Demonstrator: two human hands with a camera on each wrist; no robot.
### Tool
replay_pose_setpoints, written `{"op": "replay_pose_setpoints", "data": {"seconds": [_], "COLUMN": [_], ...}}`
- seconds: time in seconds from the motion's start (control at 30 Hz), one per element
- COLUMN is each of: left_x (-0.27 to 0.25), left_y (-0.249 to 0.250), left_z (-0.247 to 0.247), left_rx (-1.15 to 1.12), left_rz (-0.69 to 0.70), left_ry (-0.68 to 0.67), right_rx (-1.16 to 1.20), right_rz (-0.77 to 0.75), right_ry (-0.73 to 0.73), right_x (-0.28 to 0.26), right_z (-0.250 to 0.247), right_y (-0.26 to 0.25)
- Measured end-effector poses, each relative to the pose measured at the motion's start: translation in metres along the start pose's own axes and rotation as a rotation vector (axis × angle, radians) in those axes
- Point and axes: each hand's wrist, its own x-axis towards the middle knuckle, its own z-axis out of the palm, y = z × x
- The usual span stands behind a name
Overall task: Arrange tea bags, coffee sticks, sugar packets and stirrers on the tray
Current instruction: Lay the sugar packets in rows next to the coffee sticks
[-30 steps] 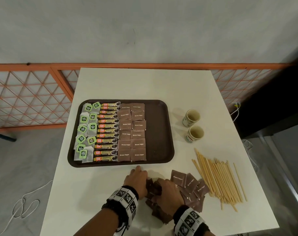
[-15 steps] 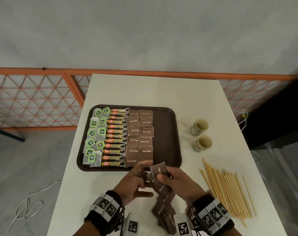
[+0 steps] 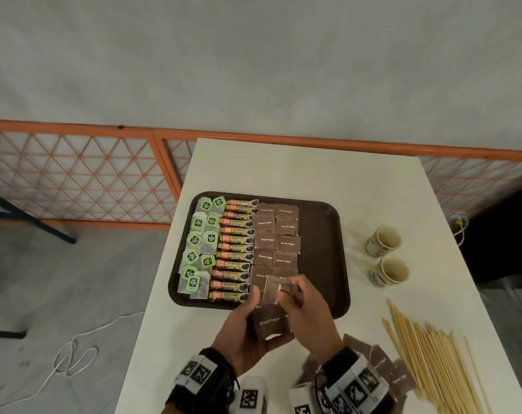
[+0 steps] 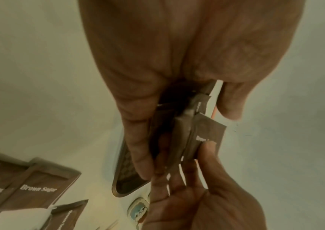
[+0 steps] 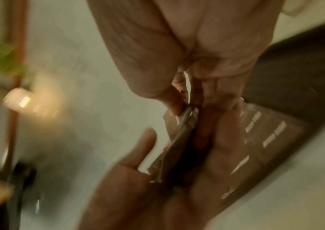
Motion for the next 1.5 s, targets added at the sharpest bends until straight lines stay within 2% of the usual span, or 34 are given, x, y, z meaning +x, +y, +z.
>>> {"op": "replay_pose_setpoints", "data": {"seconds": [0.1, 0.17, 0.37, 0.5, 0.6, 0.67, 0.77, 0.87, 1.0, 1.2, 1.37, 1.43, 1.5], "left_x": [-0.001, 0.001, 0.003, 0.001, 0.003, 0.005, 0.004, 0.002, 0.0, -0.002, -0.004, -0.005, -0.004], "left_y": [0.002, 0.003, 0.012, 0.021, 0.029, 0.035, 0.045, 0.056, 0.065, 0.073, 0.076, 0.076, 0.077], "left_z": [-0.011, -0.019, -0.036, -0.041, -0.044, -0.048, -0.056, -0.066, -0.076, -0.08, -0.076, -0.073, -0.071], "left_rx": [0.064, 0.104, 0.138, 0.308, 0.391, 0.372, 0.274, 0.247, 0.251, 0.248, 0.163, 0.108, 0.05], "left_rz": [0.013, 0.023, 0.063, 0.084, 0.084, 0.081, 0.049, 0.024, 0.005, -0.012, -0.008, 0.0, 0.022], "left_ry": [-0.009, -0.014, 0.005, 0.053, 0.075, 0.101, 0.101, 0.08, 0.064, 0.082, 0.018, -0.021, -0.062], "right_rx": [-0.198, -0.212, 0.162, -0.02, -0.094, -0.064, 0.12, 0.089, 0.011, -0.159, -0.191, -0.239, -0.281], "right_rz": [-0.099, -0.077, 0.171, 0.167, 0.137, 0.157, 0.297, 0.349, 0.391, 0.458, 0.459, 0.432, 0.339], "right_ry": [0.063, 0.074, -0.004, -0.101, -0.115, -0.039, 0.103, 0.124, 0.107, 0.163, 0.196, 0.212, 0.239], "right_x": [0.0, 0.0, -0.004, -0.002, 0.012, 0.036, 0.088, 0.132, 0.166, 0.177, 0.179, 0.177, 0.166], "right_z": [0.008, 0.012, 0.012, 0.008, 0.0, -0.01, -0.025, -0.03, -0.031, -0.026, -0.026, -0.028, -0.026], "right_y": [-0.002, -0.003, -0.002, 0.005, 0.007, 0.009, 0.01, 0.011, 0.015, 0.035, 0.04, 0.035, 0.022]}}
